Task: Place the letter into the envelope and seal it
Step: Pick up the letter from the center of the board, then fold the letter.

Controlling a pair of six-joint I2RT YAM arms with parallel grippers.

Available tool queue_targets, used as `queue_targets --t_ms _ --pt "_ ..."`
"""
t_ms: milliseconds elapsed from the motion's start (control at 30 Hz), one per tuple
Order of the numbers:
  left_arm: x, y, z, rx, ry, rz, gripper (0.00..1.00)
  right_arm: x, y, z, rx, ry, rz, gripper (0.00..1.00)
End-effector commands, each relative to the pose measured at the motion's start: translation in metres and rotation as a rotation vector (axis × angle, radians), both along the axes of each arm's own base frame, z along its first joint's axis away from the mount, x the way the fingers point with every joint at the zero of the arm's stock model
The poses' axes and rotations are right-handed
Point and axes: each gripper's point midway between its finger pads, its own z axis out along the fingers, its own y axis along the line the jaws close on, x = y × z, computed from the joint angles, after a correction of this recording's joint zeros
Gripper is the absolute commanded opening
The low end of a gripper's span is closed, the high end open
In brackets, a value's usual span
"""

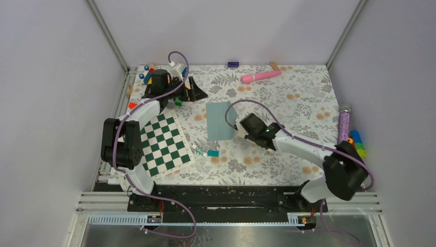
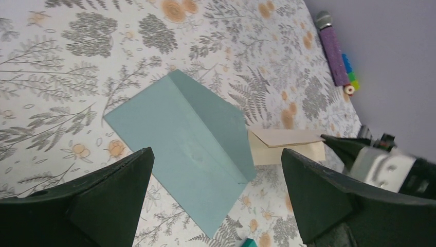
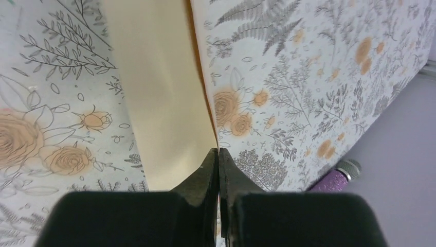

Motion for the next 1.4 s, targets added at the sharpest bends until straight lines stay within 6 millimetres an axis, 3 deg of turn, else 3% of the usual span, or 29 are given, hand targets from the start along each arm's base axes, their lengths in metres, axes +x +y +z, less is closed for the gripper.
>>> queue_targets --t_ms 0,167,300,467,567,733,933,1133,1367 --pt "-0.007 -0.02 0.046 -0.086 -0.115 -0.149 0.99 0.004 0.016 0.056 0.288 -0.022 0.012 0.0" --pt "-0.02 -0.043 0.052 -0.162 -0.102 -0.312 0.99 -0.006 0.029 0.105 0.548 -0.014 0.07 0.0" --pt "-0.031 -0.06 0.07 -0.259 -0.14 -0.433 0.99 -0.01 0.037 0.14 0.702 -0.019 0.101 0.0" --pt "-0.064 -0.082 0.088 -0.367 -0.182 -0.583 0.99 -0.014 0.05 0.195 0.953 -0.018 0.142 0.0" --pt "-0.09 -0.09 0.104 -0.445 -0.201 -0.688 0.99 -0.009 0.052 0.233 1.13 -0.02 0.142 0.0" --pt "-0.104 -0.108 0.1 -0.455 -0.172 -0.749 0.99 0.004 0.06 0.269 1.428 0.075 0.108 0.0" --pt "-0.119 -0.118 0.118 -0.49 -0.187 -0.745 0.98 0.014 0.087 0.281 1.672 0.321 0.15 0.0" --pt "-0.119 -0.123 0.127 -0.496 -0.194 -0.697 0.96 0.022 0.096 0.266 1.722 0.432 0.132 0.0" --pt "-0.13 -0.132 0.135 -0.506 -0.205 -0.721 0.91 0.017 0.113 0.241 1.681 0.51 0.127 0.0"
